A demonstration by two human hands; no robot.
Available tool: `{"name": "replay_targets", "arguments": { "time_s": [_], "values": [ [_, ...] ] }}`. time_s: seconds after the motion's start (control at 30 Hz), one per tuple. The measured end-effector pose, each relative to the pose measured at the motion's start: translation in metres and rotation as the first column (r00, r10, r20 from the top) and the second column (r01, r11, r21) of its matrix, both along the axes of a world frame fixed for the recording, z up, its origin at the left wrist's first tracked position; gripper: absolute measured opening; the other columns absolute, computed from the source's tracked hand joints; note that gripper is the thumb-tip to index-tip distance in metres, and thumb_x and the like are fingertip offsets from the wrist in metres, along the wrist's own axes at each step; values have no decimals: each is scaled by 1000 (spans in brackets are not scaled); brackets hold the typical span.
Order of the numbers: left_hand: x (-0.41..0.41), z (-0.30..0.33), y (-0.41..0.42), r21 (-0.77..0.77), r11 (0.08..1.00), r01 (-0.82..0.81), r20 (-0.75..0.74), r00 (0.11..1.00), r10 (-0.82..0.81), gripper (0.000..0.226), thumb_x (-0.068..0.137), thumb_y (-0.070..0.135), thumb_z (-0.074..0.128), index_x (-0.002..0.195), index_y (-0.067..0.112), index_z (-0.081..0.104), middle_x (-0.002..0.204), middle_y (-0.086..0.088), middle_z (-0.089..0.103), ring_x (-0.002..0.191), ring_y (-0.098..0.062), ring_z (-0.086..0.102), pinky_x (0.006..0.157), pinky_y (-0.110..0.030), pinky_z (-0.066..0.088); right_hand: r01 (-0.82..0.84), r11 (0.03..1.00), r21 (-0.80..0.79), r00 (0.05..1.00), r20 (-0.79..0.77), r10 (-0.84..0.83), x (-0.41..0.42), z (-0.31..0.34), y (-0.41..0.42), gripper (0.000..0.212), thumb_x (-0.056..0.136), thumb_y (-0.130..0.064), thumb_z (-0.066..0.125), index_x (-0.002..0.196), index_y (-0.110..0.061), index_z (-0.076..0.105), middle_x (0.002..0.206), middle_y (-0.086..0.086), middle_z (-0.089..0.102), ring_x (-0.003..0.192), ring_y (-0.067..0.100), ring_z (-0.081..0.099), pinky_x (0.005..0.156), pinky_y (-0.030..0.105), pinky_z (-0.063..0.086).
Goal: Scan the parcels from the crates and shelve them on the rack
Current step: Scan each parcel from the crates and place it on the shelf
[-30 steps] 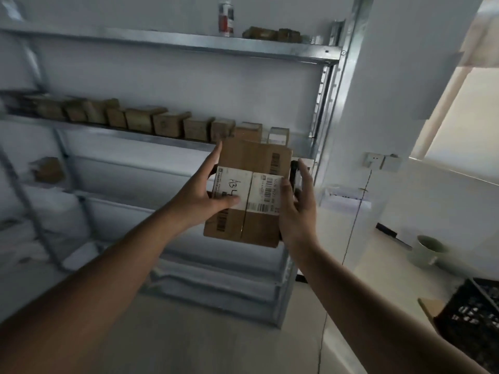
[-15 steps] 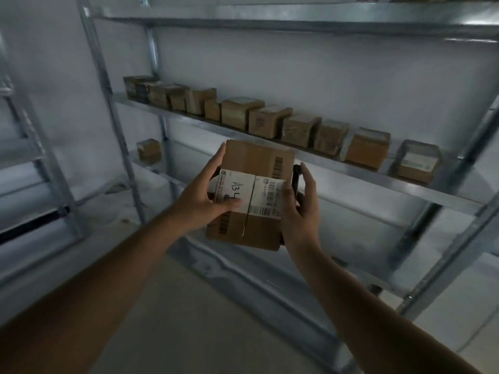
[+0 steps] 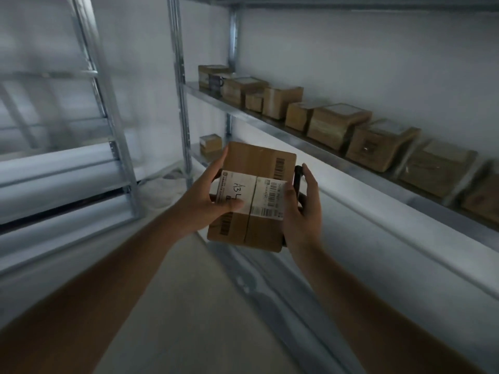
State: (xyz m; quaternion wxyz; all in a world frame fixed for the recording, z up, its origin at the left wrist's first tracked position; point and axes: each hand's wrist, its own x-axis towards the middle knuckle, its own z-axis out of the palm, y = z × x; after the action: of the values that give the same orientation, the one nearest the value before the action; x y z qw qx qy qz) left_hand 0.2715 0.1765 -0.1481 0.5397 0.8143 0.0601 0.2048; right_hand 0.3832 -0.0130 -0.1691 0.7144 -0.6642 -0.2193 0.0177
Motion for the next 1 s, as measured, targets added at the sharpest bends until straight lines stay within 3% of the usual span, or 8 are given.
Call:
{"name": "replay_targets", "arguments": {
  "time_s": [0.1,0.23,0.4,0.63,0.83,0.93,1.0],
  "values": [
    [22,-12,68,0,1000,-9,-3,1000,9,117,79,29,86,159,63,8,134,30,47,114,18,59,81,-20,59,-6,1000,-10,1000,-3,6,21,-9,70,48,107,-45,58,150,-55,39,117,-4,71,103,9,75,78,32,66],
    [54,-22,167,23,1000,-3,-13,1000,4,118,82,27,88,160,61,6,139,15,48,116,13,59,77,-19,60,23,1000,-10,1000,-18,-23,49,-17,166,46,107,-46,59,148,-57,40,115,-2,73,103,11,76,78,33,67],
    [94,-32,279,47,999,23,-25,999,-22,117,83,26,88,160,61,7,137,12,51,116,11,59,78,-17,59,55,998,4,997,-55,-55,81,-28,274,52,108,-42,60,155,-47,41,116,4,73,103,15,77,77,34,66],
    [150,-55,393,-1,1000,-1,-107,994,1,115,74,45,89,157,65,12,129,31,48,109,17,58,74,-13,57,71,995,-71,992,-102,-78,136,-55,386,52,108,-45,57,156,-48,38,112,3,74,101,16,77,77,35,67],
    [224,-85,482,14,999,-42,-190,981,44,114,67,58,87,153,70,14,130,15,57,108,1,65,71,-11,56,49,993,-109,982,-175,-68,208,-91,475,55,108,-50,55,158,-49,32,122,5,72,105,17,76,86,46,66],
    [270,-106,522,44,999,-27,-230,973,36,114,72,49,88,156,66,13,129,18,58,109,12,61,73,-8,54,58,992,-115,975,-207,-81,251,-114,514,55,109,-46,55,159,-46,32,120,6,72,101,15,76,82,42,67],
    [299,-116,544,37,999,-10,-250,968,19,114,72,49,87,159,61,14,126,29,55,109,16,59,75,-9,54,73,990,-121,966,-238,-100,278,-127,536,54,109,-45,55,159,-45,34,118,5,73,100,13,76,81,40,67]
  ]
}}
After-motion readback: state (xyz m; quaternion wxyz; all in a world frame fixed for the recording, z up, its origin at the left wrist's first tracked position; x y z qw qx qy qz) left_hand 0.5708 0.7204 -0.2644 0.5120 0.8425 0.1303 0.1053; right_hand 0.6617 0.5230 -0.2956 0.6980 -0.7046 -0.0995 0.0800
